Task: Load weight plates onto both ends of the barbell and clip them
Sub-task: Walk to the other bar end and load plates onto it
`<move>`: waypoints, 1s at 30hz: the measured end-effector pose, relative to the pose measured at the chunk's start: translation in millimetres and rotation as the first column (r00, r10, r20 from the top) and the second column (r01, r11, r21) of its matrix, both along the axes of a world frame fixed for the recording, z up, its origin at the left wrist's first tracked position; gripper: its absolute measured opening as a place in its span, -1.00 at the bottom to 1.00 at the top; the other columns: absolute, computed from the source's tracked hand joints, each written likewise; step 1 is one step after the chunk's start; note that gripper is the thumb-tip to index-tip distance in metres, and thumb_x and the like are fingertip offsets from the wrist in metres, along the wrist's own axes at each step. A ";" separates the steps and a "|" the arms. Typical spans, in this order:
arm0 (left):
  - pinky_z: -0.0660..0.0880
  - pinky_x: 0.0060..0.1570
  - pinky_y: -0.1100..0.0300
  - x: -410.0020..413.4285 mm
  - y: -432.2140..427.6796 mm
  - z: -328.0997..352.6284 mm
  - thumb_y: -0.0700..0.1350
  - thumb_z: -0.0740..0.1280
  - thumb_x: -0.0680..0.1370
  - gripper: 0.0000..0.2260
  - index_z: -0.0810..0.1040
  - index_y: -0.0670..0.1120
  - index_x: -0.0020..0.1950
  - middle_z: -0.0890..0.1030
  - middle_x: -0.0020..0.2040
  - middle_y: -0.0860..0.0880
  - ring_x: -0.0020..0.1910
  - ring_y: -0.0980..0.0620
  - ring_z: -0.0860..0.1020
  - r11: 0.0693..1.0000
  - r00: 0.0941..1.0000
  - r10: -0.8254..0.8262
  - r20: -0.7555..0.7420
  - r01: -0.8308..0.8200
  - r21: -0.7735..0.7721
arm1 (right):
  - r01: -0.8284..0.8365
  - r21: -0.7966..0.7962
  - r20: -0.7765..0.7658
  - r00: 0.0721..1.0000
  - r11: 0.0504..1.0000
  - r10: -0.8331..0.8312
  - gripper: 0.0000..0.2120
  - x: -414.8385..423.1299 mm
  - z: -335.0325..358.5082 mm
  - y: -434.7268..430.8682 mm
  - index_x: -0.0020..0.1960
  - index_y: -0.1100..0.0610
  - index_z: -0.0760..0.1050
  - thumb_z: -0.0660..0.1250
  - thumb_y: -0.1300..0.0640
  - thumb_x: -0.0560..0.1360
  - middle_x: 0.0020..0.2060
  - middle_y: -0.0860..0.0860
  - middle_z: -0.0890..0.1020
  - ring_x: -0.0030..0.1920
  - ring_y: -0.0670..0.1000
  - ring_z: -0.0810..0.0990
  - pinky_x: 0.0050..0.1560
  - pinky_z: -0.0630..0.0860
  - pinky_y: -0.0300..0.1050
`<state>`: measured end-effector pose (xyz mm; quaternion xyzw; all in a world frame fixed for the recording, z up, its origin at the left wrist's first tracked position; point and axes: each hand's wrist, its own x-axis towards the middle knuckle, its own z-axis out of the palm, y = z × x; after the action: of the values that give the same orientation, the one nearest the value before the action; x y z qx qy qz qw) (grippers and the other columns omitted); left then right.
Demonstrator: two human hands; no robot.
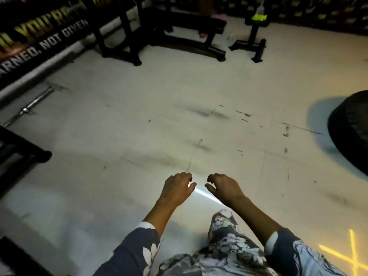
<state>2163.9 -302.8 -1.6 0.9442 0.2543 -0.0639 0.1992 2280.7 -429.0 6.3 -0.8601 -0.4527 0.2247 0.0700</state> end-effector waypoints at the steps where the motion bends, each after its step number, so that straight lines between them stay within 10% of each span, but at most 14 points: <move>1: 0.45 0.02 0.12 17.6 22.1 -0.2 0.07 0.19 0.58 -0.70 0.50 -0.11 0.15 0.60 0.12 -0.07 0.05 -0.08 0.56 1.000 1.000 0.023 -0.002 -0.023 0.005 | -0.028 -0.001 -0.004 1.000 1.000 0.028 -0.68 20.7 -2.7 24.9 0.22 0.15 0.43 0.14 -0.01 0.58 0.16 0.10 0.57 0.15 0.14 0.52 0.05 0.45 -0.04; 14: 0.42 -0.04 0.21 231.3 330.7 15.8 0.09 0.19 0.58 -0.69 0.51 -0.10 0.14 0.60 0.12 -0.06 0.06 -0.03 0.56 0.908 0.909 0.416 -0.024 -0.417 -0.039 | -0.323 0.076 -0.081 0.941 0.943 0.329 -0.69 275.0 16.6 382.5 0.18 0.14 0.45 0.14 -0.03 0.57 0.14 0.07 0.58 0.15 0.11 0.52 0.05 0.43 -0.08; 30: 0.43 -0.02 0.19 343.8 783.4 25.0 0.08 0.19 0.57 -0.72 0.53 -0.08 0.08 0.62 0.08 -0.05 0.04 -0.04 0.57 0.740 0.735 0.672 0.086 -0.671 -0.045 | -0.542 0.097 -0.041 0.836 0.835 0.548 -0.71 399.5 23.9 873.5 0.13 0.11 0.48 0.13 -0.04 0.57 0.13 0.04 0.59 0.14 0.08 0.53 0.04 0.43 -0.11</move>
<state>2507.7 480.6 23.4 0.7899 0.5672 0.0565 0.2262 2680.2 444.5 30.2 -0.6840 -0.6850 0.2452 0.0530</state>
